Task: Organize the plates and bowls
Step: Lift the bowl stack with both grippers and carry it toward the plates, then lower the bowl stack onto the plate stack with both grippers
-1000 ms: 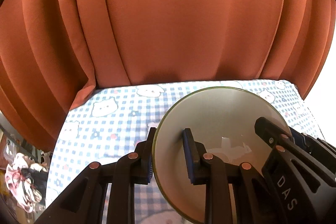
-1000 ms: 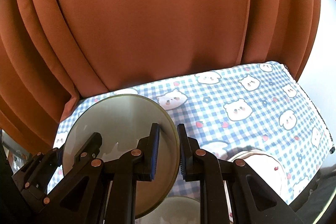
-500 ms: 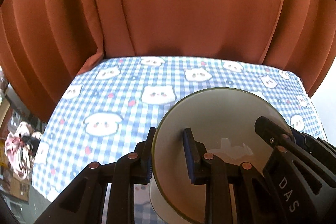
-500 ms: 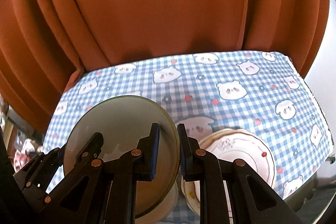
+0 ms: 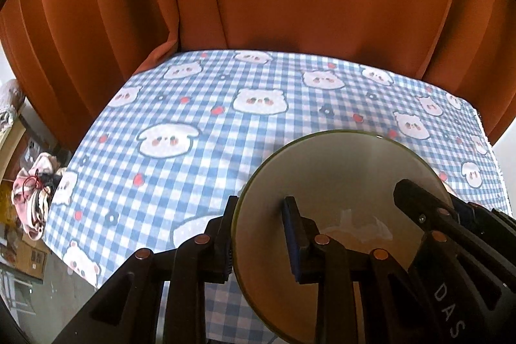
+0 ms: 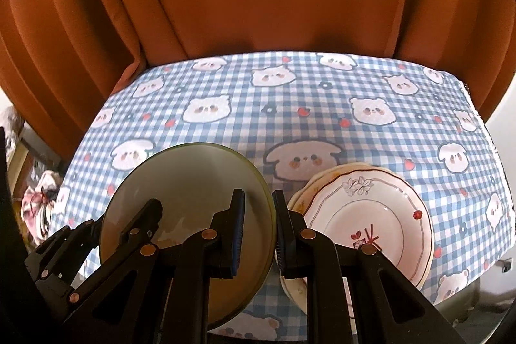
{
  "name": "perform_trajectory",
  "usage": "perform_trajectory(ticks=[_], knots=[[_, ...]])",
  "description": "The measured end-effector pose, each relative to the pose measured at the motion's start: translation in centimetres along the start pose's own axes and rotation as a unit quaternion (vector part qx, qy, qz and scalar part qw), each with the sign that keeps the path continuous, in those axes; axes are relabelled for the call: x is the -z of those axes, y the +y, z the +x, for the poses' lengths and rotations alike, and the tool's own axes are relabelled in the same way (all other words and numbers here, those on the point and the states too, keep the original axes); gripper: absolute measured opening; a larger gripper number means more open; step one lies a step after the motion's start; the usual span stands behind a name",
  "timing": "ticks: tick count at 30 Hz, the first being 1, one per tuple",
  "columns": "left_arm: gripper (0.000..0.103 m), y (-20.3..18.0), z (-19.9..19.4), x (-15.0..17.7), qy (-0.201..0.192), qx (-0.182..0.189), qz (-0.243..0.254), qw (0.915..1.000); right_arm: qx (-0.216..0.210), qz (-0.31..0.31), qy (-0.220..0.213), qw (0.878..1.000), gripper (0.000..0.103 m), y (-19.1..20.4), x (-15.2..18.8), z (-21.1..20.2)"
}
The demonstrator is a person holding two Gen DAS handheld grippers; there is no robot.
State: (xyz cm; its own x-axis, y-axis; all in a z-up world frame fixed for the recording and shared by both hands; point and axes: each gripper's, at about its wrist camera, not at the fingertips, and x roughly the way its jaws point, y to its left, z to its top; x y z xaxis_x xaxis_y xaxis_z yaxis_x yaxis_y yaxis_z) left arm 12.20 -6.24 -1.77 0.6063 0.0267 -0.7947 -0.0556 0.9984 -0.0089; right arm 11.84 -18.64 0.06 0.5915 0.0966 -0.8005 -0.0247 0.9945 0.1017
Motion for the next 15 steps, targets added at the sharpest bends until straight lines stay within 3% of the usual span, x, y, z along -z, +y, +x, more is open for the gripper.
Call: perform_trajectory(ticks=[15], knots=[[0.025, 0.9, 2.8, 1.2, 0.055, -0.005, -0.018, 0.9983, -0.006, -0.019, 0.046, 0.999, 0.020, 0.6, 0.8, 3.0]])
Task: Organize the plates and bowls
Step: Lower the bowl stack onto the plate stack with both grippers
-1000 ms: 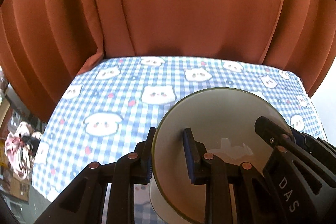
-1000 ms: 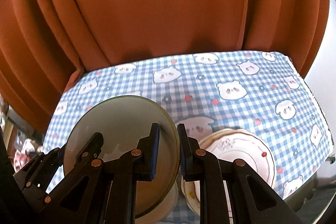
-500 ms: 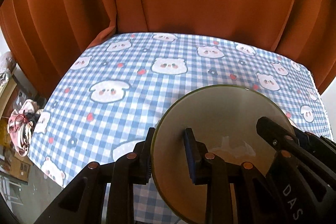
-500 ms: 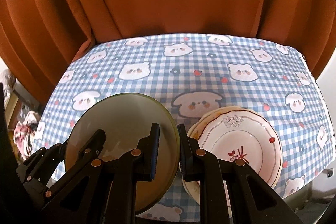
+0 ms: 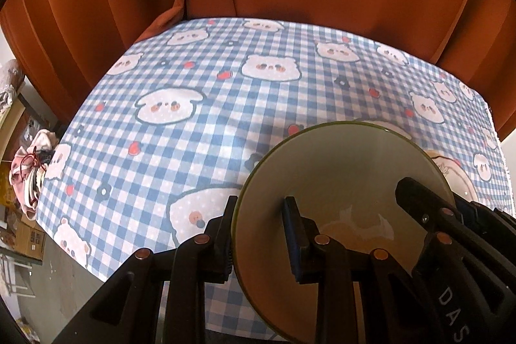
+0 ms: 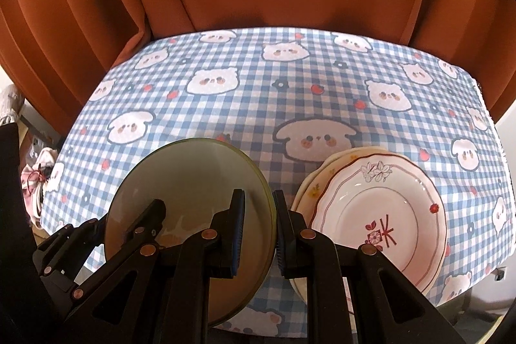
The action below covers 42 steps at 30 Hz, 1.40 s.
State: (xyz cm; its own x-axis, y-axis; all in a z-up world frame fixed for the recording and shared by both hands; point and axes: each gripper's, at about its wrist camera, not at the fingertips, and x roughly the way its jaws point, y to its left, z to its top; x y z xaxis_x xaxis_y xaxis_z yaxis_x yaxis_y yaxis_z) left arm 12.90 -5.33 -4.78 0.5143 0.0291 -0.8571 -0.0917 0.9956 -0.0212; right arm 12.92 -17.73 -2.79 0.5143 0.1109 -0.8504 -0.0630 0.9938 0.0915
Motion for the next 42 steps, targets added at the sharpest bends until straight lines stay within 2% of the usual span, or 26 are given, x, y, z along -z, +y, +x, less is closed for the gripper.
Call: perform_trajectory(ticks=[8, 14, 18, 24, 25, 27, 29, 34, 42], knots=[[0.026, -0.2, 1.1, 0.1, 0.019, -0.006, 0.008, 0.9998, -0.006, -0.001, 0.009, 1.000, 0.020, -0.1, 0.3, 1.1], [0.027, -0.8, 1.7, 0.1, 0.033, -0.005, 0.032, 0.9989, -0.001, 0.012, 0.009, 1.000, 0.020, -0.6, 0.4, 1.4], [0.027, -0.6, 1.8, 0.0, 0.036, 0.008, 0.037, 0.9986, -0.004, 0.031, 0.007, 0.999, 0.021, -1.1, 0.2, 1.4], [0.038, 0.2, 2.0, -0.4, 0.040, 0.046, 0.048, 0.9970, 0.025, 0.046, 0.015, 0.998, 0.021, -0.7, 0.2, 1.7], [0.039, 0.1, 2.0, -0.5, 0.040, 0.047, 0.055, 0.9966, 0.029, 0.049, 0.021, 0.998, 0.022, -0.7, 0.2, 1.9], [0.044, 0.1, 2.4, -0.7, 0.049, 0.060, 0.067, 0.9947, 0.022, 0.062, 0.039, 0.997, 0.035, -0.7, 0.3, 2.6], [0.049, 0.3, 2.6, -0.8, 0.057, 0.077, 0.074, 0.9926, 0.032, 0.077, 0.044, 0.996, 0.055, -0.8, 0.5, 2.7], [0.059, 1.0, 3.8, -1.3, 0.080, 0.114, 0.094, 0.9857, 0.051, 0.111, 0.056, 0.991, 0.057, -0.6, 0.5, 3.1], [0.062, 1.1, 5.7, -1.0, 0.118, 0.163, 0.111, 0.9732, 0.070, 0.149, 0.066, 0.984, 0.057, -0.4, 1.4, 3.8]])
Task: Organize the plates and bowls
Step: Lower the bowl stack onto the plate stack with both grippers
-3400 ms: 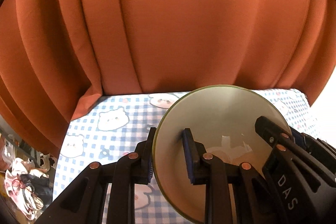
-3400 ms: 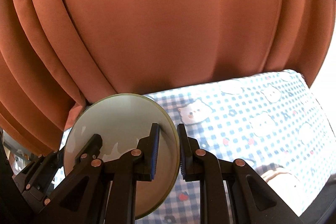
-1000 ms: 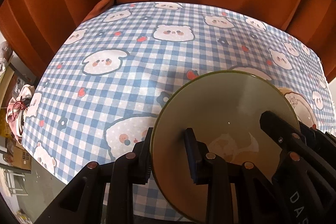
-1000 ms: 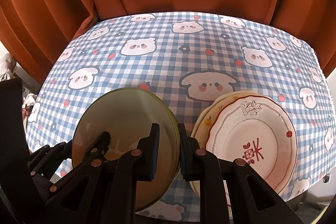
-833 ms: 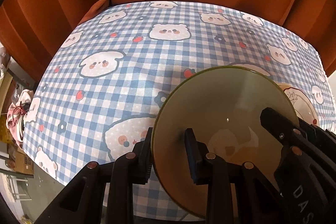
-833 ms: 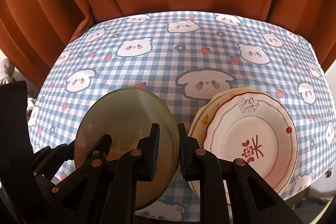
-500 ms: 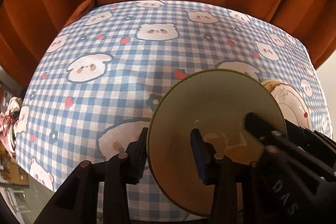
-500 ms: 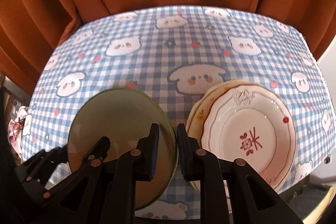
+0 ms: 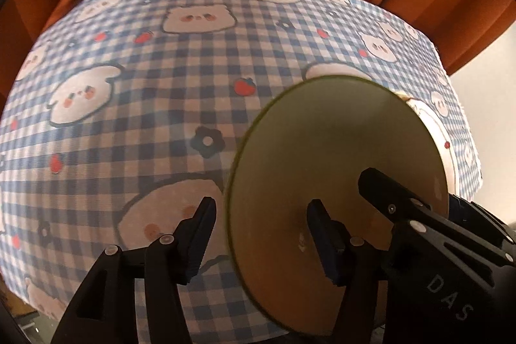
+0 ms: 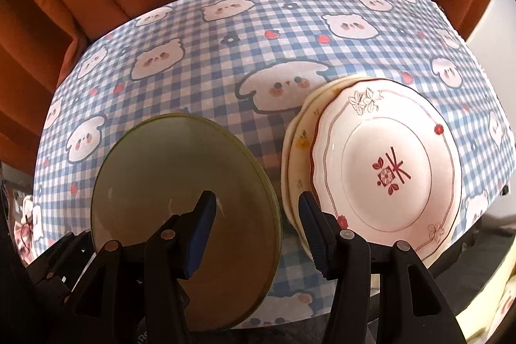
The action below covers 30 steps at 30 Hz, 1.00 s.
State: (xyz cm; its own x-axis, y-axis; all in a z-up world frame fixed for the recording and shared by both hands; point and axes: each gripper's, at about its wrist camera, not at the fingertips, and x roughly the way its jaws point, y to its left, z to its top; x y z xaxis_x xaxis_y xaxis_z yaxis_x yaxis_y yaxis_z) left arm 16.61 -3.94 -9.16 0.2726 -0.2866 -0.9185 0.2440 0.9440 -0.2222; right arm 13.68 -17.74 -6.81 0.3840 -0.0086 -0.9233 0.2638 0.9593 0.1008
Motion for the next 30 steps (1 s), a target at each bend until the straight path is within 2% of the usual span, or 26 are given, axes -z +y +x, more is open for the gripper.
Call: perform_trajectory(ticks=[8, 15, 22, 30], knots=[[0.063, -0.2, -0.1, -0.1, -0.001, 0.008, -0.002, 1.0000, -0.045, 0.014, 0.003, 0.999, 0.057, -1.1, 0.0, 0.6], [0.063, -0.9, 0.0, -0.2, -0.004, -0.029, -0.008, 0.9995, -0.101, 0.016, 0.025, 0.994, 0.055, -1.8, -0.4, 2.0], [0.065, -1.8, -0.1, 0.1, -0.006, -0.076, -0.016, 0.9970, -0.165, -0.001, 0.049, 0.985, 0.041, -2.3, -0.9, 3.0], [0.063, -2.5, 0.0, 0.1, 0.001, -0.101, -0.017, 0.9947, -0.176, -0.014, 0.059, 0.983, 0.034, -2.6, -1.2, 3.3]])
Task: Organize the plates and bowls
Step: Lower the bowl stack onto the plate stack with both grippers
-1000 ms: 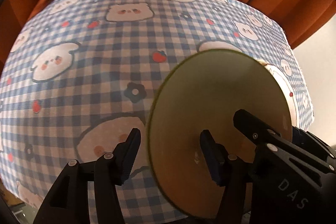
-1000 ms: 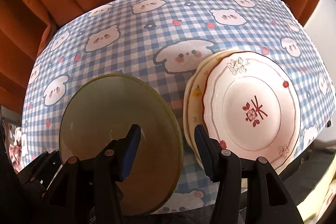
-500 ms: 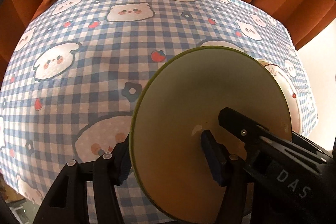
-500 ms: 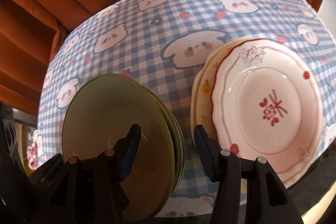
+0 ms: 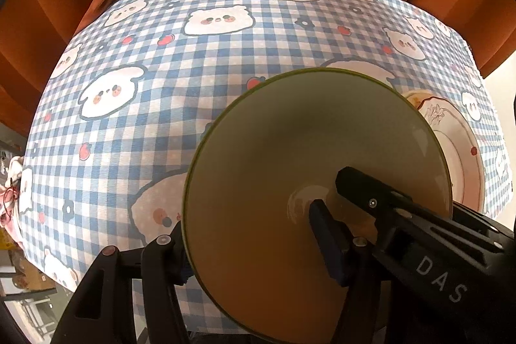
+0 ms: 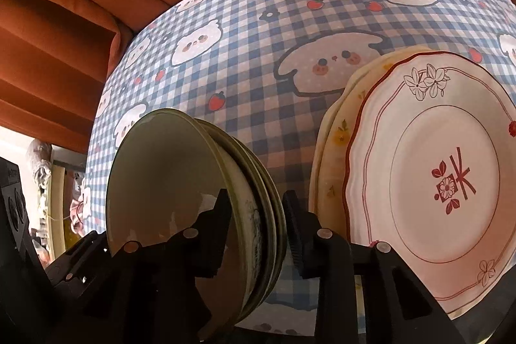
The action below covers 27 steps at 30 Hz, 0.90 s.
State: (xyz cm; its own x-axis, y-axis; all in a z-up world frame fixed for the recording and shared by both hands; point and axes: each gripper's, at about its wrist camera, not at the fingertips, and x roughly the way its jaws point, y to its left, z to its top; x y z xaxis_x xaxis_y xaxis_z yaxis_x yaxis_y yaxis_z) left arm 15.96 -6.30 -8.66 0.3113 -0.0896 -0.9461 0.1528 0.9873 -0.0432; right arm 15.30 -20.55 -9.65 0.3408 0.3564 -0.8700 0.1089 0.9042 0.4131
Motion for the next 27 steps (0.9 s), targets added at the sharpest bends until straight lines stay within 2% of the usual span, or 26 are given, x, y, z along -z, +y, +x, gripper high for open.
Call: perform_trajectory(ticks=[3, 13, 23, 27], knots=[[0.060, 0.0, -0.2, 0.1, 0.008, 0.007, 0.004, 0.9999, 0.008, -0.004, -0.001, 1.000, 0.034, 0.2, 0.1, -0.1], [0.059, 1.8, -0.4, -0.1, 0.035, 0.063, 0.024, 0.9971, 0.068, 0.017, -0.004, 0.998, 0.035, 2.2, 0.6, -0.3], [0.059, 3.3, -3.2, -0.2, 0.018, 0.101, 0.049, 0.9935, 0.108, 0.038, -0.028, 0.993, 0.035, 5.0, 1.3, -2.7], [0.059, 3.1, -4.7, -0.2, 0.008, 0.100, 0.064, 0.9928, 0.116, 0.046, -0.034, 0.992, 0.035, 5.6, 1.7, -4.0]])
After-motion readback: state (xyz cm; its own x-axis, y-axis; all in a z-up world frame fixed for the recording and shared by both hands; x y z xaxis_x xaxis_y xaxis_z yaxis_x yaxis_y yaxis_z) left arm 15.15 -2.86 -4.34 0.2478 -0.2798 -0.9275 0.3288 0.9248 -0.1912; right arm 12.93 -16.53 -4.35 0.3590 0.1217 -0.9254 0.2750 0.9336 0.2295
